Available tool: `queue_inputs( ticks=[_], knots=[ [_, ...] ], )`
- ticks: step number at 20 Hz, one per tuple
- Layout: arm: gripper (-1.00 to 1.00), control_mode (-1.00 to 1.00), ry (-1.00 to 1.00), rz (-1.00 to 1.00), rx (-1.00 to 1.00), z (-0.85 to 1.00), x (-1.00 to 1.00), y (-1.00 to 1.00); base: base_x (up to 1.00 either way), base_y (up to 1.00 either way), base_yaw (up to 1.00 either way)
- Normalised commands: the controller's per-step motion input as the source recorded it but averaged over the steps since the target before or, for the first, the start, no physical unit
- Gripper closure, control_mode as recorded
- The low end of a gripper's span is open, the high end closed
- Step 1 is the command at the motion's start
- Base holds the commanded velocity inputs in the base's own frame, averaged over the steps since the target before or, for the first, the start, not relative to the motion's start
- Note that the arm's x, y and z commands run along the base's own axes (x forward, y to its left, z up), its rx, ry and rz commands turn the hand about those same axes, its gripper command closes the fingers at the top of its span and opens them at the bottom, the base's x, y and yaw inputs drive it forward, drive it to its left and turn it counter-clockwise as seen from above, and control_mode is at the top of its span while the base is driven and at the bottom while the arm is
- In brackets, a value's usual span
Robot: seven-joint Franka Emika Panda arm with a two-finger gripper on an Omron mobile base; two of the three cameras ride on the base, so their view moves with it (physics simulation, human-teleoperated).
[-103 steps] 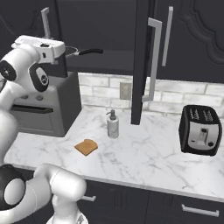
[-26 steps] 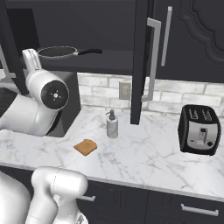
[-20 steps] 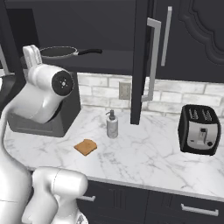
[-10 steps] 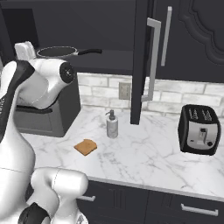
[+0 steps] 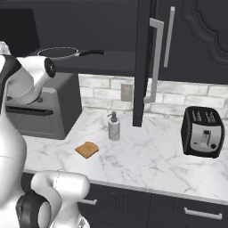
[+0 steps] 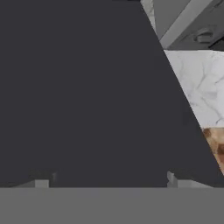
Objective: Pick the pan from the cabinet and place it on the stove. Then turn on the stove burner for the pan.
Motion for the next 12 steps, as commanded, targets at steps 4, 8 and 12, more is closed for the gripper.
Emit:
queue_inputs(
  ticks=[4, 8, 12],
  knots=[
    [-1.0, -1.0, -0.01, 0.19, 0.0, -0.01, -0.16, 0.81, 0.0, 0.0, 0.0],
    [-1.0, -1.0, -0.06, 0.13, -0.02, -0.05, -0.2, 0.78, 0.0, 0.0, 0.0],
    [-1.0, -1.0, -0.1, 0.07, -0.08, -0.1, -0.2, 0.79, 0.0, 0.0, 0.0]
  ],
)
